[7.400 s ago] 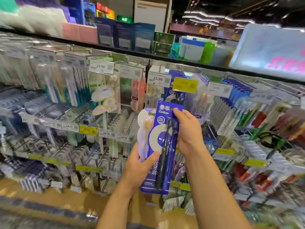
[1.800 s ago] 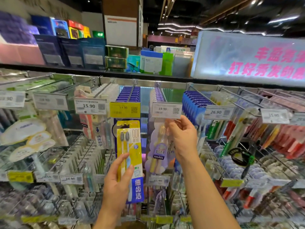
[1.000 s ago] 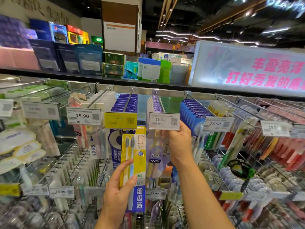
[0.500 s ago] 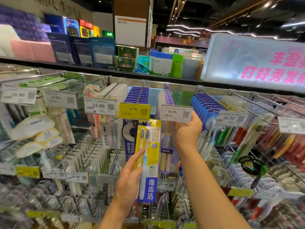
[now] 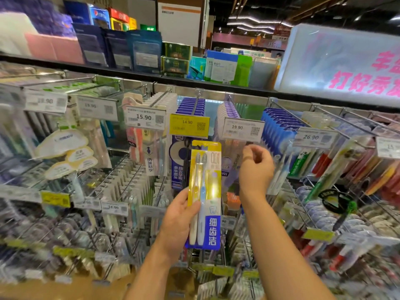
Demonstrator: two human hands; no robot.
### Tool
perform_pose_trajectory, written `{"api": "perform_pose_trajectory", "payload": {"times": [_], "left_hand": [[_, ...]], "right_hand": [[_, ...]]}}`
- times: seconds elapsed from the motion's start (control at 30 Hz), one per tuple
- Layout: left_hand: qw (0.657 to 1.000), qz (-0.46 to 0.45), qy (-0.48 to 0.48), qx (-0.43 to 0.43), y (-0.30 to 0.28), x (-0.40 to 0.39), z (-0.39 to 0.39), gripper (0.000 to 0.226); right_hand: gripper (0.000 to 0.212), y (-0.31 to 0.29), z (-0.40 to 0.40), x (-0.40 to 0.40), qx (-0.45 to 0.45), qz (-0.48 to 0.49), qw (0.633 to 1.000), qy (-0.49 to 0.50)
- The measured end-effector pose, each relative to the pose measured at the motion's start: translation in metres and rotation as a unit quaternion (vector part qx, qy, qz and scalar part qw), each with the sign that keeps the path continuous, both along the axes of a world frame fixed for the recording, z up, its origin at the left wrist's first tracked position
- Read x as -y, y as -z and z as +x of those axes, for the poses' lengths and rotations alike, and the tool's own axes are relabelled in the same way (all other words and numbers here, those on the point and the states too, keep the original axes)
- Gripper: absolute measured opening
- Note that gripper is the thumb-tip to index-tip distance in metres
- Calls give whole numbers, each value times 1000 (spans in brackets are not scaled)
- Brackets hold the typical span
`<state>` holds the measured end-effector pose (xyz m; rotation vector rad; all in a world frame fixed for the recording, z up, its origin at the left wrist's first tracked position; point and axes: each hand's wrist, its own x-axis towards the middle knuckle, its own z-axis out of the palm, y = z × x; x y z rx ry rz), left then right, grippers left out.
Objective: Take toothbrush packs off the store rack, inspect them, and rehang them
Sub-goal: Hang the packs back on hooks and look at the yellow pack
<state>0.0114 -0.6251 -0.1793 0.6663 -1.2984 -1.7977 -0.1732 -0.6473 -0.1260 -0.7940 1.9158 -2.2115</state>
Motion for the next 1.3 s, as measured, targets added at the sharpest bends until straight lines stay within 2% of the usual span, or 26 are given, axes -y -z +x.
{"api": "perform_pose_trajectory", "payload": {"times": [0.07,0.13,0.2,0.27,0.33,0.43,0.67,0.8,0.87,0.9,1.13,1.3], "left_hand": [[1000,4,-2,-11,-2,-4,1,35],[999,29,11,-37,-2,-7,2,41],[993,80,32,-82,-1,-11,0,45],[984,117,45,-123,2,-12,0,46],[974,143,75,-156,5,-15,4,49],[954,198,116,-192,8,-17,16,54],[932,246,118,-239,18,-27,49,57],[921,274,129,-244,30,-32,67,56],[917,290,139,-235,38,-35,72,57],[915,295,149,-234,41,-37,74,57],[905,312,198,-210,51,-63,72,56],[912,286,236,-175,47,-83,56,57]], "right_hand": [[8,11,17,-18,27,8,998,-52],[12,21,34,-33,100,5,983,-152],[27,29,50,-43,184,24,948,-260],[41,34,61,-48,271,47,904,-327],[47,39,70,-53,324,49,876,-353],[51,46,81,-58,329,47,873,-355],[58,61,121,-71,376,-9,834,-403],[51,71,139,-80,362,-26,850,-383],[73,81,144,-85,353,-17,863,-361],[76,84,147,-89,353,-14,868,-349],[43,87,150,-132,335,-26,899,-281],[40,78,138,-161,322,-18,916,-238]]}}
